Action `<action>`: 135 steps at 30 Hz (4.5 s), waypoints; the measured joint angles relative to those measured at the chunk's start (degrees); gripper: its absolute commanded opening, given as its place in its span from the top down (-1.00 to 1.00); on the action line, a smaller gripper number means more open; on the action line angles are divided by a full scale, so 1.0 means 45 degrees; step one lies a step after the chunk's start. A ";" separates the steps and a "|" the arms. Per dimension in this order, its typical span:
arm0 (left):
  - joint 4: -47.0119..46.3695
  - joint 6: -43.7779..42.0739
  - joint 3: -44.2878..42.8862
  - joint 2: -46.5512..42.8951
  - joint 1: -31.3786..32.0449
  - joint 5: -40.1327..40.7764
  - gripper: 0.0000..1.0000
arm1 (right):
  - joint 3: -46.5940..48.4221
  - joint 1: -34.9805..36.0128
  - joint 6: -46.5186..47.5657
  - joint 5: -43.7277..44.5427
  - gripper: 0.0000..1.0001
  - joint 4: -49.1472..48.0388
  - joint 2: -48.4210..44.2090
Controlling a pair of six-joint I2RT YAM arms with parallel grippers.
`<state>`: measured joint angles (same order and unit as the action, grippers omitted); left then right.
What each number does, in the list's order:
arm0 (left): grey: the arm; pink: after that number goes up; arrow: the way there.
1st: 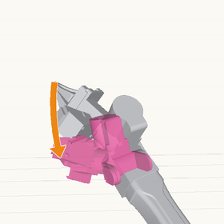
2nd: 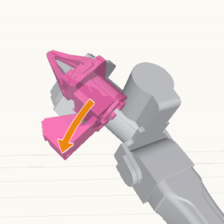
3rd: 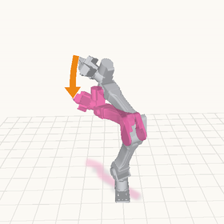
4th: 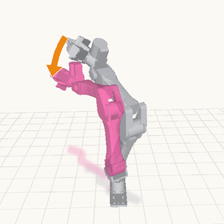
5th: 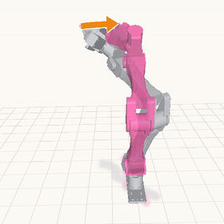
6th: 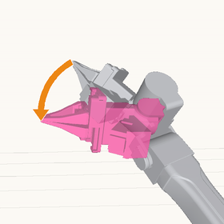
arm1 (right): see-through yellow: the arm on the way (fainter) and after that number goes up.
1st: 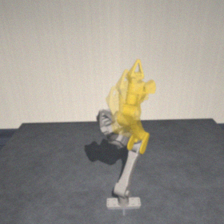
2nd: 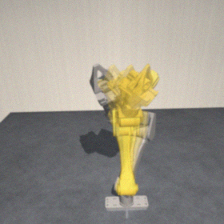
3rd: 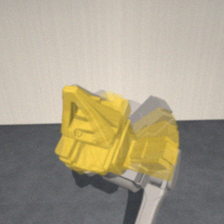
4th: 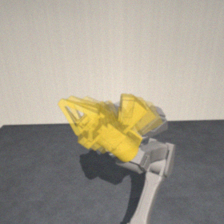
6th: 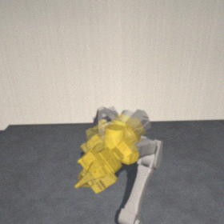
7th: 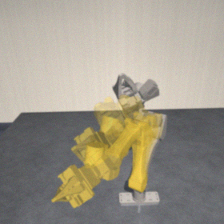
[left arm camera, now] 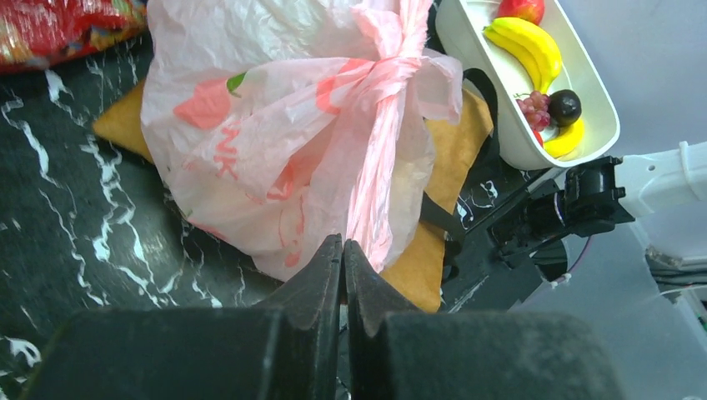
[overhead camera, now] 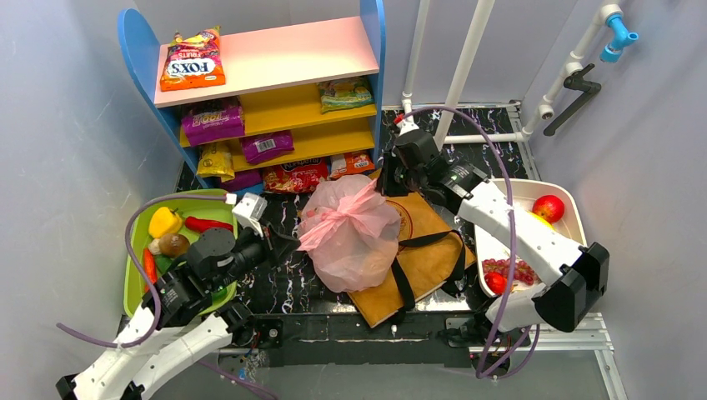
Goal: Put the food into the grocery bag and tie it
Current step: Tie the grocery bag at the center of the board, then adjust the grocery bag at the center of the board.
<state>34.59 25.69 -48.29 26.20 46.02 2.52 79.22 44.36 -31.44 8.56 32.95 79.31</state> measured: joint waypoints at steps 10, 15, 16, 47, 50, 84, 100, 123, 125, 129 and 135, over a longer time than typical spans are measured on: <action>-0.0680 0.2608 0.2278 -0.1025 0.0000 0.0763 1.00 | -0.1268 -0.1044 -0.0170 -0.1545 0.97 -0.0369 0.0311; 0.1491 0.1564 -0.1316 0.0714 0.0029 0.1763 1.00 | -0.0350 -0.1151 0.0709 -0.3419 0.97 -0.0301 0.0272; 0.1967 0.1234 -0.2472 0.1258 0.0029 0.2064 1.00 | 0.0233 -0.0996 0.0962 -0.3555 0.97 -0.0223 0.0291; 0.7422 0.1637 -0.3672 -0.1331 0.0058 0.6324 1.00 | 0.1977 0.2142 0.0680 -0.3594 0.97 -0.2331 0.4522; 0.7868 0.1846 -0.3560 -0.1365 0.0044 0.6713 1.00 | 0.0437 0.1627 0.0238 -0.3376 0.97 -0.2647 0.4430; 0.1141 -0.2603 -0.2380 0.3963 0.1161 -0.1579 -0.96 | -0.5833 0.0160 -0.2215 0.2696 -0.53 0.2307 -0.4439; -0.5357 -0.1957 0.0374 0.8874 0.4095 -0.1253 -0.82 | -0.8398 -0.0005 -0.3662 0.1802 -0.51 0.0466 -0.5523; -1.0520 0.2011 -0.1088 1.6587 0.4318 0.1171 0.61 | -0.8718 -0.0010 -0.4012 0.4313 -0.51 0.2152 -0.9345; -1.0486 0.2108 -0.1399 1.6927 0.4318 0.1253 1.00 | -0.8835 -0.0010 -0.4017 0.4308 -0.50 0.2171 -0.9369; -1.0176 0.2079 -0.1651 1.7180 0.4323 0.1389 1.00 | -0.8845 -0.0010 -0.3963 0.4308 -0.49 0.2215 -0.9403; -0.8068 0.1472 -0.2409 1.6451 0.4323 0.1982 1.00 | -0.8840 -0.0010 -0.3133 0.4449 -0.48 0.2336 -1.0341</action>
<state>-1.72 32.32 -59.13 100.22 65.47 11.44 39.44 44.31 -45.54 28.58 43.46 32.77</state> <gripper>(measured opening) 0.014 0.742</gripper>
